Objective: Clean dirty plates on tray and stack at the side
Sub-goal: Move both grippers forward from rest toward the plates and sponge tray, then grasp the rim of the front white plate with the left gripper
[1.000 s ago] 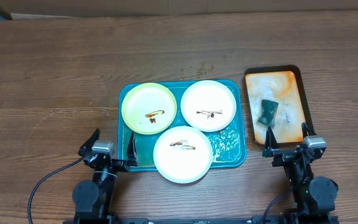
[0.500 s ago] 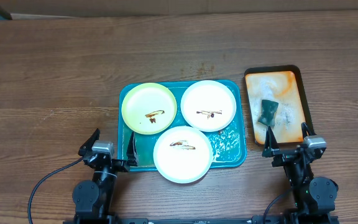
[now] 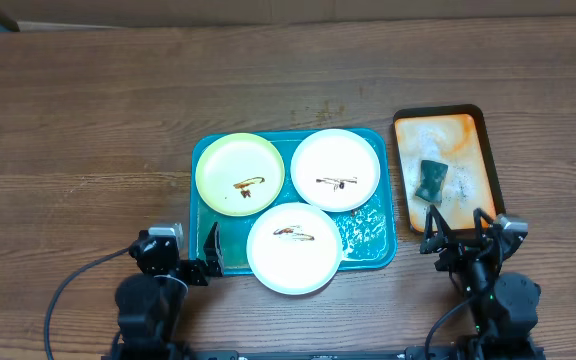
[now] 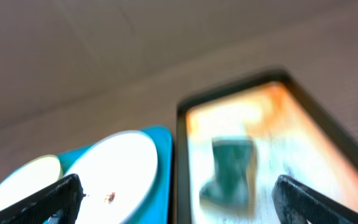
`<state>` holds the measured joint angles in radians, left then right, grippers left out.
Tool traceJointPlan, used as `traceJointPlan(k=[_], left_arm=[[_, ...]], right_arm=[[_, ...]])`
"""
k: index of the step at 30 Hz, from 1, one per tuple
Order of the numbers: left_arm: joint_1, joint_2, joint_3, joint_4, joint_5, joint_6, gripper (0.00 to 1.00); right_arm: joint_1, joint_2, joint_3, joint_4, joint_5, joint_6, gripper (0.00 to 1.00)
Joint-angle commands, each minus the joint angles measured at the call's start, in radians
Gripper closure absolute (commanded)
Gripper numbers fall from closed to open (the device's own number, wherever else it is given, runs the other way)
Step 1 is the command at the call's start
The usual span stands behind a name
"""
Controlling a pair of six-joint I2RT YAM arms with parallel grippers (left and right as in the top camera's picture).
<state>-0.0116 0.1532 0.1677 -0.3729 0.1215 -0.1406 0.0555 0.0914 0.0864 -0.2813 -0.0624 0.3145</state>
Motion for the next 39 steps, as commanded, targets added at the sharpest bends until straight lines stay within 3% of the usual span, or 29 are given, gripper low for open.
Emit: traceJointPlan(k=[1,13,18,30,34,39], left_arm=[[-0.002,0.100,0.165,-0.063,0.037,-0.017,0.00],[-0.002,0.595,0.708,-0.565,0.071,-0.016,0.00],[-0.006,0.721,0.843,-0.714,0.163,0.027,0.00],[-0.257,0.839,0.810,-0.742,0.180,0.055,0.00],[-0.279,0.922,0.763,-0.692,0.243,0.027,0.00],[-0.279,1.027,0.737,-0.668,0.216,-0.034,0.03]], right_arm=[[0.008,0.062,0.146,-0.087,-0.007,0.053,0.00],[0.008,0.481,0.602,-0.501,-0.037,0.052,0.00],[0.008,0.644,0.740,-0.592,-0.044,0.050,0.00],[0.008,0.726,0.792,-0.610,-0.044,-0.011,0.00],[0.008,0.739,0.792,-0.629,-0.047,-0.008,0.00],[0.008,0.740,0.792,-0.626,-0.043,-0.008,0.00]])
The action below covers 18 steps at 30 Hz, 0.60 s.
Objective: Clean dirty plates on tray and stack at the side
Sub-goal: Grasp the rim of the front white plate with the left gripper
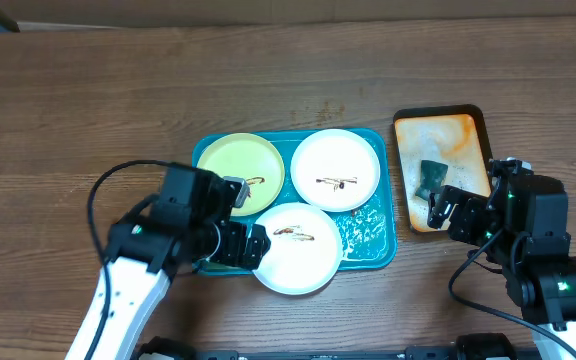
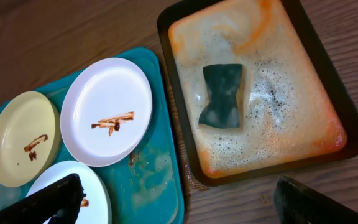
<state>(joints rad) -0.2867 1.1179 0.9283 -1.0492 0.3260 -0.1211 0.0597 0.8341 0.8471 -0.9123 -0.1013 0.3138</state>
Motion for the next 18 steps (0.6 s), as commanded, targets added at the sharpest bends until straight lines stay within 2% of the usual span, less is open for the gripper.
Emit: traceJointPlan(k=[1,4,6,12,18], left_arm=[[-0.004,0.089,-0.024,0.008,0.011,-0.066,0.03],[-0.004,0.177,-0.024,0.006,0.011,-0.093,0.05],[-0.005,0.249,-0.024,-0.002,0.012,-0.098,0.11],[-0.010,0.423,-0.024,0.003,0.012,-0.150,0.19],[-0.012,0.534,-0.024,0.049,0.013,-0.150,0.44]], right_arm=[[0.004,-0.003,0.031,0.005,-0.005,-0.007,0.00],[0.003,0.004,0.031,0.005,-0.005,-0.007,0.00],[0.004,0.012,0.031,0.005,-0.005,-0.007,0.00],[0.004,0.036,0.031,0.005,-0.005,-0.007,0.00],[0.004,0.046,0.031,0.005,-0.005,-0.007,0.00]])
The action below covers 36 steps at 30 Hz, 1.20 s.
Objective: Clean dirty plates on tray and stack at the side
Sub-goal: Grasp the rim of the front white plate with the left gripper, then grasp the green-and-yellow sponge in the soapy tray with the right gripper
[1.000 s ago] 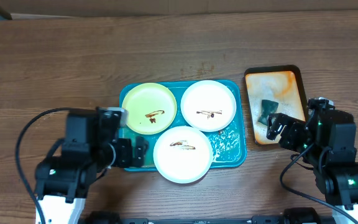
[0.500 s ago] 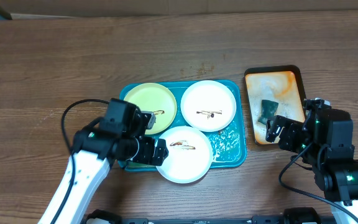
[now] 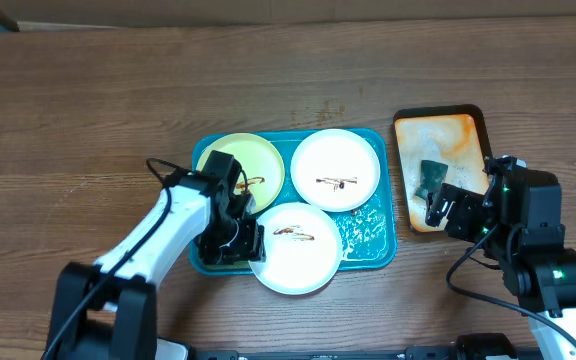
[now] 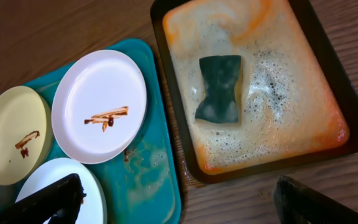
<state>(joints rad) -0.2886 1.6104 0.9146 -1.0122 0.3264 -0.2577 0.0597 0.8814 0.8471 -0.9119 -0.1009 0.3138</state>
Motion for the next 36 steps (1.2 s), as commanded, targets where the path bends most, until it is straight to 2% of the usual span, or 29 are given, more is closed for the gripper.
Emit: traceJointPlan(k=[1,4,7,10,12,14,24,28,32,36], left_arm=[[-0.013,0.057,-0.010,0.021,0.014,-0.013,0.50],[-0.021,0.081,-0.010,0.043,0.015,-0.013,0.62],[-0.037,0.084,-0.010,0.052,0.014,-0.013,0.70],[-0.040,0.084,-0.010,0.057,0.005,-0.012,0.86],[-0.039,0.084,-0.008,0.057,-0.026,-0.012,0.93],[-0.038,0.084,-0.008,0.062,-0.048,-0.012,0.96],[-0.037,0.084,0.060,0.121,-0.055,-0.012,0.96],[-0.037,0.084,0.089,0.127,-0.114,-0.012,0.96],[-0.039,0.084,0.089,0.123,-0.135,-0.012,0.94],[-0.040,0.084,0.089,0.114,-0.135,-0.012,0.93]], right_arm=[[0.004,-0.001,0.031,0.005,-0.005,-0.007,0.00],[0.003,-0.001,0.031,0.005,-0.005,-0.007,0.00],[0.004,-0.001,0.031,0.005,-0.005,-0.007,0.00],[0.003,-0.001,0.031,0.010,-0.005,-0.007,0.00],[0.004,-0.001,0.031,0.011,-0.005,-0.007,0.00],[0.003,-0.001,0.031,0.012,-0.005,-0.007,0.00],[0.003,-0.001,0.031,0.013,-0.005,-0.007,0.00],[0.004,-0.001,0.031,0.042,-0.005,-0.007,0.00],[0.004,0.019,0.039,0.054,-0.006,-0.025,0.06],[0.004,0.124,0.126,-0.024,-0.008,-0.059,0.09]])
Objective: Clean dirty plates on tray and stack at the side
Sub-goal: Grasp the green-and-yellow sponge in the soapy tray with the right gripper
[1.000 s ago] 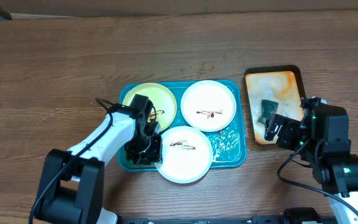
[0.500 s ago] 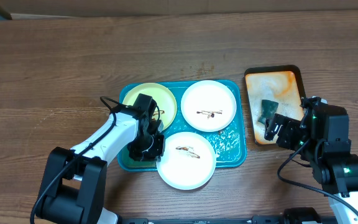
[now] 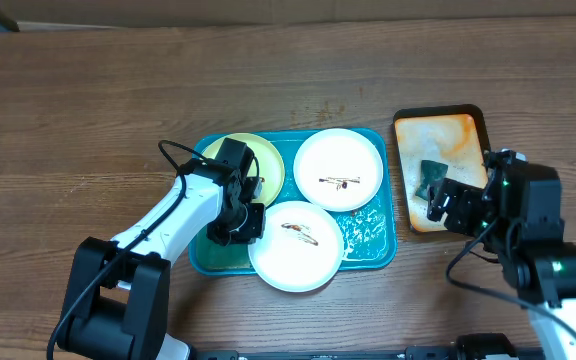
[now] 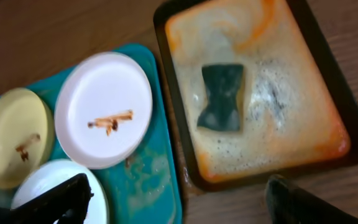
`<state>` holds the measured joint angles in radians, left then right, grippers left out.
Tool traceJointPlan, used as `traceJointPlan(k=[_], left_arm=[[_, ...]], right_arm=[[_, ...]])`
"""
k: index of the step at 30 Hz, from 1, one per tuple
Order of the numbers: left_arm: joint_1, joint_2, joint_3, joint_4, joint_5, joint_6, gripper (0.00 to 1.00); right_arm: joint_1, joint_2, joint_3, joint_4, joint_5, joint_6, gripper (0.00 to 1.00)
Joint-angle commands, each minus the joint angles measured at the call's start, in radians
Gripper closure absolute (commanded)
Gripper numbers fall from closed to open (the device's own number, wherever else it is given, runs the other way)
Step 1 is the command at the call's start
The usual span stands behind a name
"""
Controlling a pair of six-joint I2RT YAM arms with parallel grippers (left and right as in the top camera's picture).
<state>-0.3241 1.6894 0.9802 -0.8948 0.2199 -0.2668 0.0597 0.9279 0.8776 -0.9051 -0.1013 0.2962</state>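
Observation:
Three dirty plates lie on the teal tray: a yellow one at the back left, a white one at the back right, and a white one in front, each with brown smears. My left gripper is down at the front plate's left rim, its jaws hidden by the arm. My right gripper hangs open above the near end of the foamy pan, where the green sponge lies. Its fingers hold nothing.
The soapy pan stands right of the tray on the wooden table. The left arm crosses the tray's left side and covers part of the yellow plate. Bare wood lies left of and behind the tray.
My left gripper has shifted a little toward the back, from the tray's front left corner to the front plate's left rim. The right gripper stays open above the pan, hardly moved.
Both grippers first rested at the table's front edge, left by the tray corner, right before the pan. Then both arms were raised, left over the tray's left side, right above the pan. The left one then stood low at the tray's left, now at the front plate's rim.

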Motion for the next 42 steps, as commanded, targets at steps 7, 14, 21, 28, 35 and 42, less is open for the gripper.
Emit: traceJointPlan(k=[7,14,21,28,35,42], left_arm=[[-0.005,0.005,0.022,-0.002,-0.029,-0.003,0.93],[-0.005,0.005,0.022,-0.003,-0.028,-0.003,0.90],[-0.005,0.005,0.022,-0.002,-0.029,-0.003,0.90],[-0.004,0.005,0.022,-0.001,-0.029,-0.003,0.89],[-0.004,0.005,0.022,-0.001,-0.029,-0.003,0.87],[-0.005,0.005,0.022,-0.002,-0.028,-0.003,0.86]], right_arm=[[0.004,0.358,0.269,-0.117,-0.005,-0.092,0.13],[0.004,0.606,0.270,-0.022,0.023,-0.056,0.40],[0.005,0.748,0.269,0.038,0.092,0.026,0.41],[0.005,0.832,0.268,0.060,0.112,0.068,0.45],[0.005,0.869,0.241,0.088,0.127,0.079,0.50],[0.005,0.869,0.230,0.085,0.127,0.079,0.61]])
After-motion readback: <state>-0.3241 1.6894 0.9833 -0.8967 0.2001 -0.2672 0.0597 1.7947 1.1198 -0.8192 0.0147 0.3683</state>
